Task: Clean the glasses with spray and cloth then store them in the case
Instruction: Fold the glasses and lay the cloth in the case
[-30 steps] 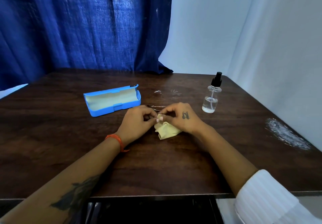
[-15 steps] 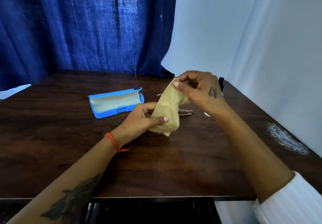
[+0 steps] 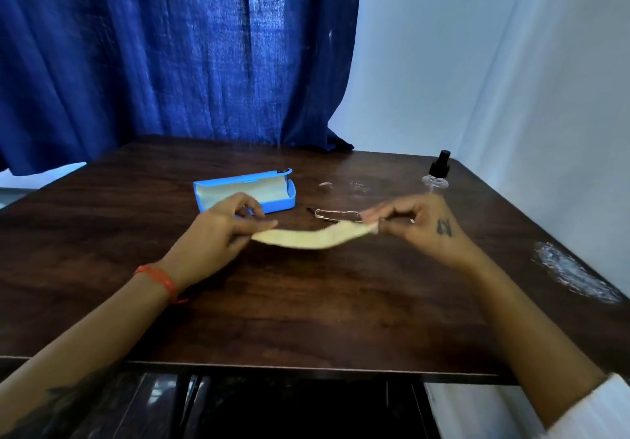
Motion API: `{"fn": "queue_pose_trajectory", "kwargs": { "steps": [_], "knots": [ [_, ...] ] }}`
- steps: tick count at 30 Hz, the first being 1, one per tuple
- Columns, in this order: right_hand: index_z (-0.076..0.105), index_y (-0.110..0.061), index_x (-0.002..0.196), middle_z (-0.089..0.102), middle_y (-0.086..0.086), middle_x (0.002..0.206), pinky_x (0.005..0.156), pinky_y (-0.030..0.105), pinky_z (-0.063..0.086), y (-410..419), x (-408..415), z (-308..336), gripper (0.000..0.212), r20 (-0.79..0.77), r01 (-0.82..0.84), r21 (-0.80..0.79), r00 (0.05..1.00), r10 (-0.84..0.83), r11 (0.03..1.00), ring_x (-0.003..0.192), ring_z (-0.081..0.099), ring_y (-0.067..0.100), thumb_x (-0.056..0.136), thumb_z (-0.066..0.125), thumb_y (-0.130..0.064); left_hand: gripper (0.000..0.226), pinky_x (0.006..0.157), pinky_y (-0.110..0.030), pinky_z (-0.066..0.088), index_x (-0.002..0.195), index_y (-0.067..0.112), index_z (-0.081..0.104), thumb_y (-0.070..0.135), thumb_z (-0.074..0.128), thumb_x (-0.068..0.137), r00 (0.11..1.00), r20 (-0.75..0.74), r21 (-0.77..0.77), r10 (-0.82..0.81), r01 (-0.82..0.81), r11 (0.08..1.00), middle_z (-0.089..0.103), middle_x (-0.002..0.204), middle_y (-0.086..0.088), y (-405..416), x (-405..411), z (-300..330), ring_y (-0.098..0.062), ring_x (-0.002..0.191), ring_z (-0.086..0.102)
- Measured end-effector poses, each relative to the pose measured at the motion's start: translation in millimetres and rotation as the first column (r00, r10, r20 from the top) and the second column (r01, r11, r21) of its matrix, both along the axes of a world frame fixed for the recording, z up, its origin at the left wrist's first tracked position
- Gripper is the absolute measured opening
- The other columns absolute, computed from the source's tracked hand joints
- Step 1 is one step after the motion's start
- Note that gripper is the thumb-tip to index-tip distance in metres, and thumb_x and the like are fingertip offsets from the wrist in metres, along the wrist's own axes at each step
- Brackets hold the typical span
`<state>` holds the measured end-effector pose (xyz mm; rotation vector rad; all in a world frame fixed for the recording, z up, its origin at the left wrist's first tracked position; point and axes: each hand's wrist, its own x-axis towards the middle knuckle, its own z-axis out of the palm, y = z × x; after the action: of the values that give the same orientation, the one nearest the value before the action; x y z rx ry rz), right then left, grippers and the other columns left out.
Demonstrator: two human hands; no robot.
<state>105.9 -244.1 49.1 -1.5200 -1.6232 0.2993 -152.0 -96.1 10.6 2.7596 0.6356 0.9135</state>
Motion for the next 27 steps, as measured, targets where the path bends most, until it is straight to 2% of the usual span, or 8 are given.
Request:
{"fn": "queue_pose_trajectory", "kwargs": {
  "steps": [4,7,10,13,16,20,24,27],
  "knots": [
    [0.076,-0.01,0.082,0.074,0.001,0.088,0.084,0.016,0.051,-22,-1,-32,0.019,0.139,-0.086,-0.108,0.985,0.101,0.99,0.088,0.068,0.004,0.068,0.077,0.002,0.031,0.086,-0.023,0.043,0.11,0.029,0.067,0.018,0.057,0.083,0.971,-0.193,-0.042,-0.145,0.139,0.989,0.06,0.108,0.002,-8,-15,-12,-0.01,0.098,0.055],
    [0.077,-0.019,0.08,0.074,-0.006,0.083,0.08,0.015,0.051,-27,-2,-39,0.017,0.147,-0.068,-0.142,0.985,0.089,0.988,0.082,0.068,0.001,0.07,0.078,-0.005,0.034,0.088,-0.02,0.041,0.104,0.032,0.07,0.051,0.052,0.082,0.971,-0.171,-0.19,-0.167,0.134,0.973,0.06,0.109,0.013,-10,-21,-15,-0.003,0.103,0.051],
    [0.073,-0.03,0.075,0.072,-0.007,0.068,0.067,0.015,0.049,-20,-3,-39,0.018,0.129,0.06,-0.115,0.991,-0.045,0.992,0.066,0.064,0.001,0.074,0.075,-0.012,0.023,0.085,-0.02,0.042,0.085,0.026,0.076,0.043,0.06,0.079,0.993,-0.037,-0.372,-0.112,0.09,0.924,0.064,0.101,0.012,-11,-19,-16,-0.004,0.098,0.055],
    [0.071,-0.021,0.073,0.069,0.002,0.064,0.065,0.027,0.048,-10,-5,-38,0.011,0.035,0.153,-0.135,0.988,-0.15,0.979,0.061,0.062,0.01,0.077,0.072,-0.012,0.015,0.076,-0.017,0.042,0.066,0.022,0.074,0.029,0.067,0.078,0.998,0.056,-0.464,0.035,-0.005,0.886,0.067,0.088,0.004,-11,-13,-17,-0.006,0.085,0.059],
    [0.07,-0.013,0.075,0.069,0.005,0.065,0.069,0.035,0.051,-2,-6,-36,0.004,0.083,0.201,-0.257,0.979,-0.185,0.945,0.06,0.061,0.014,0.077,0.073,-0.014,0.017,0.074,-0.023,0.042,0.059,0.023,0.067,0.026,0.071,0.076,0.99,0.014,-0.477,0.14,-0.116,0.871,0.063,0.081,0.005,-8,-8,-16,-0.009,0.079,0.059],
    [0.07,-0.017,0.078,0.068,-0.003,0.07,0.068,0.024,0.047,3,-4,-32,0.009,0.178,0.276,-0.3,0.956,-0.231,0.913,0.066,0.061,0.009,0.073,0.076,-0.02,0.01,0.066,-0.02,0.038,0.079,0.027,0.062,0.031,0.07,0.075,0.976,-0.08,-0.395,0.202,-0.217,0.893,0.06,0.092,0.006,-6,-6,-14,-0.011,0.081,0.055],
    [0.068,-0.019,0.103,0.067,-0.007,0.088,0.075,0.019,0.045,10,-8,-31,0.029,0.243,0.297,-0.224,0.94,-0.242,0.928,0.079,0.063,0.009,0.076,0.074,-0.027,0.045,0.093,-0.036,0.041,0.126,0.027,0.048,0.047,0.051,0.085,0.948,-0.239,-0.161,0.21,-0.252,0.954,0.053,0.126,0.0,-7,0,-16,-0.018,0.111,0.049],
    [0.064,-0.018,0.112,0.067,-0.004,0.099,0.076,0.017,0.044,16,-14,-30,0.043,0.296,0.235,-0.336,0.946,-0.135,0.912,0.082,0.061,0.005,0.073,0.078,-0.028,0.054,0.096,-0.037,0.033,0.136,0.031,0.036,0.052,0.045,0.086,0.907,-0.367,-0.026,0.208,-0.234,0.972,0.046,0.135,0.006,-8,9,-17,-0.016,0.121,0.04]
  ]
}}
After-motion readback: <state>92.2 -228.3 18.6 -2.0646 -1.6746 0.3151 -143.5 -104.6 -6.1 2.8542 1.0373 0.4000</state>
